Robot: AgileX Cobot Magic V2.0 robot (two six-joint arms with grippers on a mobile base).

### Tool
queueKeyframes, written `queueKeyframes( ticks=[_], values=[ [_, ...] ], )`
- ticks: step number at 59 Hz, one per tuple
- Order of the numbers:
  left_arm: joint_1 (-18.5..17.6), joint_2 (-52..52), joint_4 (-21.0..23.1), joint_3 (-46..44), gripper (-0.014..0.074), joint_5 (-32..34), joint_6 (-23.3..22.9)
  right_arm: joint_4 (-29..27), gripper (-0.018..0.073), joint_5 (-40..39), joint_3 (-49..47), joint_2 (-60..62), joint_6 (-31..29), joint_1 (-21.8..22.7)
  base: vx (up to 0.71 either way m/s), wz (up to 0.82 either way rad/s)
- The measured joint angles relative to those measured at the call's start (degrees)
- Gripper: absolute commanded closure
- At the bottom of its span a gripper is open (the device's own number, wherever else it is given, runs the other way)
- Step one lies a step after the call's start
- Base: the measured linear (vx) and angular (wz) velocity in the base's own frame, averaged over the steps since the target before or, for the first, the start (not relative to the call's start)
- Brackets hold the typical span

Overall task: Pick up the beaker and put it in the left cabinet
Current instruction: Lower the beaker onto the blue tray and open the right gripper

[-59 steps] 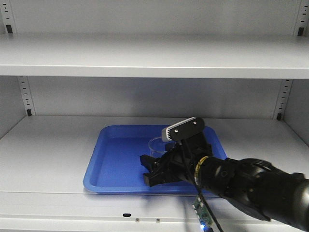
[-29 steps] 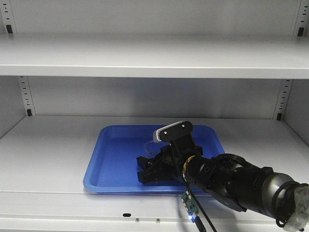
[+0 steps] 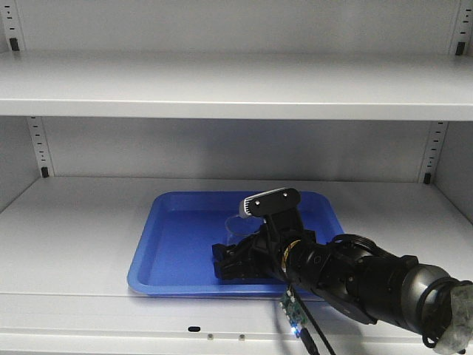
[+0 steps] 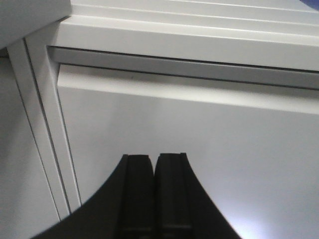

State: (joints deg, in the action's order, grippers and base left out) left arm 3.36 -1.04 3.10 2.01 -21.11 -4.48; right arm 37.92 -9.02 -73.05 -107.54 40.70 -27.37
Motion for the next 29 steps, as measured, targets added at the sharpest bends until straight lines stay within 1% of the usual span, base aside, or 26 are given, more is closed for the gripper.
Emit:
queueKeyframes(
  ticks=[15, 29],
  values=[
    [0.00, 0.00, 0.00, 0.00, 0.0603, 0.00, 0.00, 0.00, -0.0114, 0.11, 0.00, 0.12, 2.00, 0.00, 0.00, 0.00],
    [0.00, 0.00, 0.00, 0.00, 0.0603, 0.00, 0.00, 0.05, -0.0109, 0.29, 0.05, 3.92, 2.47, 0.00, 0.00, 0.00]
  ],
)
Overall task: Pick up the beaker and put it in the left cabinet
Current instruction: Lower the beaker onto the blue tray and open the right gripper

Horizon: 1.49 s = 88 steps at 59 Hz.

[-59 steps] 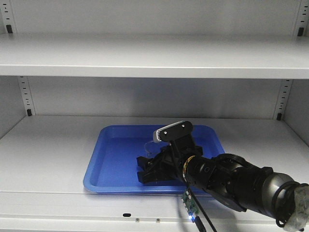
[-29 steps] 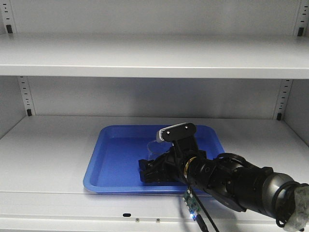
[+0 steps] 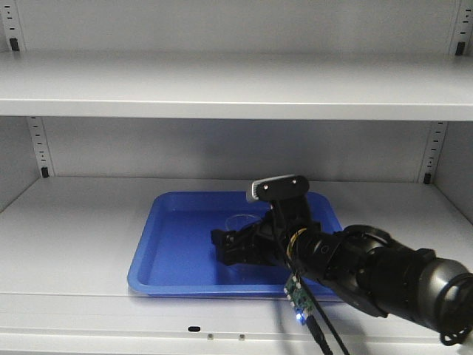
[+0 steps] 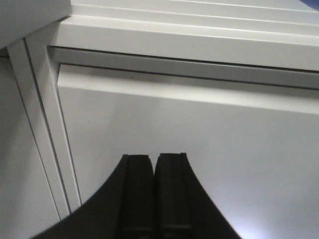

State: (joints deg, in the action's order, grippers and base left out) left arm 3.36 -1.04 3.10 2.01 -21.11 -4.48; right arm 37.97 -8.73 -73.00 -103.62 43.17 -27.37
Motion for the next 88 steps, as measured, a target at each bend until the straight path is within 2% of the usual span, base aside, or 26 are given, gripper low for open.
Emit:
queueKeyframes(
  ticks=[18, 42, 63, 78, 88],
  values=[
    [0.00, 0.00, 0.00, 0.00, 0.0603, 0.00, 0.00, 0.00, -0.0075, 0.91, 0.00, 3.24, 1.58, 0.00, 0.00, 0.00],
    [0.00, 0.00, 0.00, 0.00, 0.0603, 0.00, 0.00, 0.00, 0.0085, 1.58, 0.00, 3.24, 2.58, 0.00, 0.00, 0.00],
    [0.00, 0.00, 0.00, 0.00, 0.0603, 0.00, 0.00, 0.00, 0.0183, 1.63, 0.00, 3.24, 2.63, 0.00, 0.00, 0.00],
    [0.00, 0.00, 0.00, 0.00, 0.0603, 0.00, 0.00, -0.24, 0.0335, 3.35, 0.00, 4.01, 2.47, 0.00, 0.00, 0.00],
    [0.00, 0.00, 0.00, 0.00, 0.0603, 0.00, 0.00, -5.04, 0.0484, 7.47, 0.00, 6.04, -0.86, 0.00, 0.00, 0.00]
  ],
)
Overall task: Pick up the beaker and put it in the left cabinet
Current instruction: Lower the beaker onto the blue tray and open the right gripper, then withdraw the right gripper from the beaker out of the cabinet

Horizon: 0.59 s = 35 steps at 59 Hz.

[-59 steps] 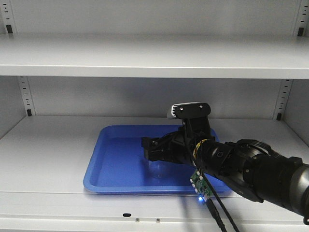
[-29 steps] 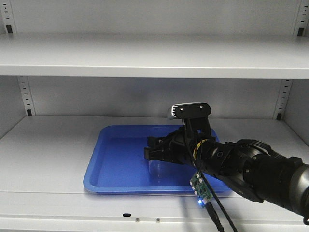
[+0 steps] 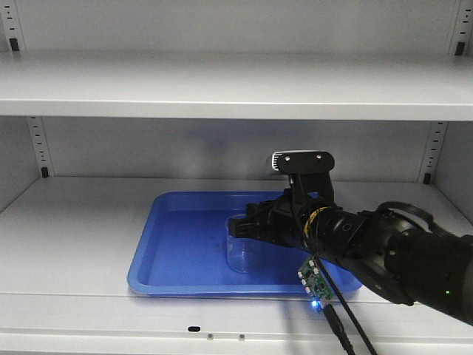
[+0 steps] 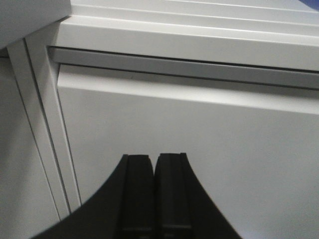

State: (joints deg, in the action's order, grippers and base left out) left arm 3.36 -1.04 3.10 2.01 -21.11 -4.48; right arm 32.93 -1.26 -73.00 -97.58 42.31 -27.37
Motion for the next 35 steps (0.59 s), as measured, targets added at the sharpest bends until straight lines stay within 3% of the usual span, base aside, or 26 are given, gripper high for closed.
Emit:
queueKeyframes(
  ticks=[6, 17, 26, 35],
  values=[
    [0.00, 0.00, 0.00, 0.00, 0.0603, 0.00, 0.00, -1.50, 0.0573, 2.18, 0.00, 1.11, -2.68, 0.00, 0.00, 0.00],
    [0.00, 0.00, 0.00, 0.00, 0.0603, 0.00, 0.00, -11.61, 0.0567, 6.97, 0.06, 2.95, -10.90, 0.48, 0.00, 0.00],
    [0.00, 0.00, 0.00, 0.00, 0.0603, 0.00, 0.00, -25.59, 0.0565, 7.70, 4.53, 6.77, -24.82, 2.82, 0.00, 0.00],
    [0.00, 0.00, 0.00, 0.00, 0.0603, 0.00, 0.00, -35.18, 0.0565, 0.24, 15.19, 13.52, -36.91, 5.12, 0.00, 0.00]
  ],
)
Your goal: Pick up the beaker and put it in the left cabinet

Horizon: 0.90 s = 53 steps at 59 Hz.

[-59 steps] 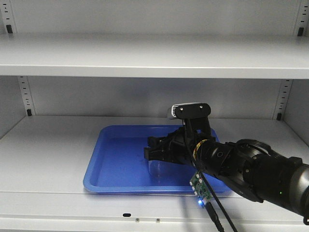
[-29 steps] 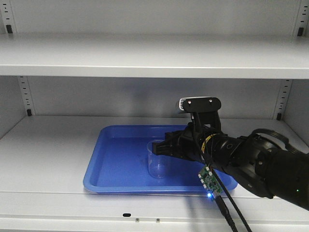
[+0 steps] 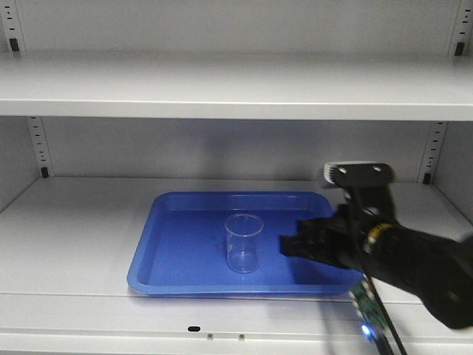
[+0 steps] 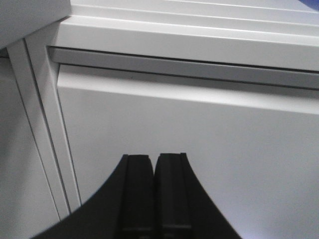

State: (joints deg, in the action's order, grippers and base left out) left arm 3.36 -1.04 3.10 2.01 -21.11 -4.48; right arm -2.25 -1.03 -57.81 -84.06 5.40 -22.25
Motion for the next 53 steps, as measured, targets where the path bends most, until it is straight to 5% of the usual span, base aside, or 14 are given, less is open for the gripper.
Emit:
queueKeyframes(
  ticks=[12, 41, 53],
  values=[
    [0.00, 0.00, 0.00, 0.00, 0.0603, 0.00, 0.00, -1.55, 0.0565, -7.34, 13.75, 12.83, -3.32, 3.64, 0.00, 0.00],
    [0.00, 0.00, 0.00, 0.00, 0.0603, 0.00, 0.00, 2.25, 0.0565, -7.00, 33.88, 38.82, -3.39, 18.36, 0.00, 0.00],
    [0.00, 0.00, 0.00, 0.00, 0.0603, 0.00, 0.00, 2.25, 0.0565, -5.20, 45.20, 55.57, -3.38, 20.79, 0.00, 0.00]
  ],
)
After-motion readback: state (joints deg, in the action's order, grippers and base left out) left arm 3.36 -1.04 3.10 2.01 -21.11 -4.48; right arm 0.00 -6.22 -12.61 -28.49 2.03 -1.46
